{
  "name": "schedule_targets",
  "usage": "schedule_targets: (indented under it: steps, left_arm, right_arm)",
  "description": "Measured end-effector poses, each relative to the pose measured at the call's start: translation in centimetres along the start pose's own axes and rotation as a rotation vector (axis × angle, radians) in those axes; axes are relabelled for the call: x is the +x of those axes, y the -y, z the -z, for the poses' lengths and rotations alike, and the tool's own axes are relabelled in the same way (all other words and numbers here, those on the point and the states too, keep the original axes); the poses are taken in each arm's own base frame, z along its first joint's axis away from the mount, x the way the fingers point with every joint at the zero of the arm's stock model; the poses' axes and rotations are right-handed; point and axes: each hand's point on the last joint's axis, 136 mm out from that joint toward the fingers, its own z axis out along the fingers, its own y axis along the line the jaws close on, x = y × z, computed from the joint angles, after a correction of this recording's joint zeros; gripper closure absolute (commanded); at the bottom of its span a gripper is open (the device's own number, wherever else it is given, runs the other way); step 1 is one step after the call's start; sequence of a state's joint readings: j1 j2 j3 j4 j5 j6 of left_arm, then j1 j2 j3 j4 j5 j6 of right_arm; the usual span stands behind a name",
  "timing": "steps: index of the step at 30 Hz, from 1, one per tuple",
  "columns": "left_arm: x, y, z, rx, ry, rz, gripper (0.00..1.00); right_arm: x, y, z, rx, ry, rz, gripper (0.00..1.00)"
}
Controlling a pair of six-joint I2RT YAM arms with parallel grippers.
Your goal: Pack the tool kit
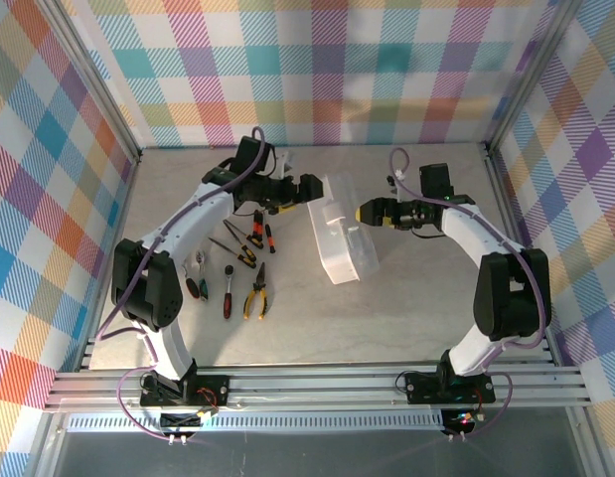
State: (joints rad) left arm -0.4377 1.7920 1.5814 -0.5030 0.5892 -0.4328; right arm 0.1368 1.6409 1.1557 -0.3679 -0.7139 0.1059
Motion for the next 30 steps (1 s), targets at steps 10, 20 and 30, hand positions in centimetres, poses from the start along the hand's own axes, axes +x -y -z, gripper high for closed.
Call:
schedule_targets:
  steps: [10,20,30]
  left_arm:
    - [1.4,2.9,-1.2,0.065,-0.036,0.014,0.0]
    - [2.3,2.5,-3.4,0.04,-0.078,0.042,0.0]
    - [2.3,2.5,-4.8,0.045,-0.089,0.081,0.0]
  right_arm:
    - [0.7,-0.6,-1.0,-0.016,-0.013,0.033,0.16]
    - [1.7,-0.9,-1.9,-0.048,-0.012,0.03,0.17]
    - [1.8,-1.5,-2.3,-0.071,-0.001,0.036,0.28]
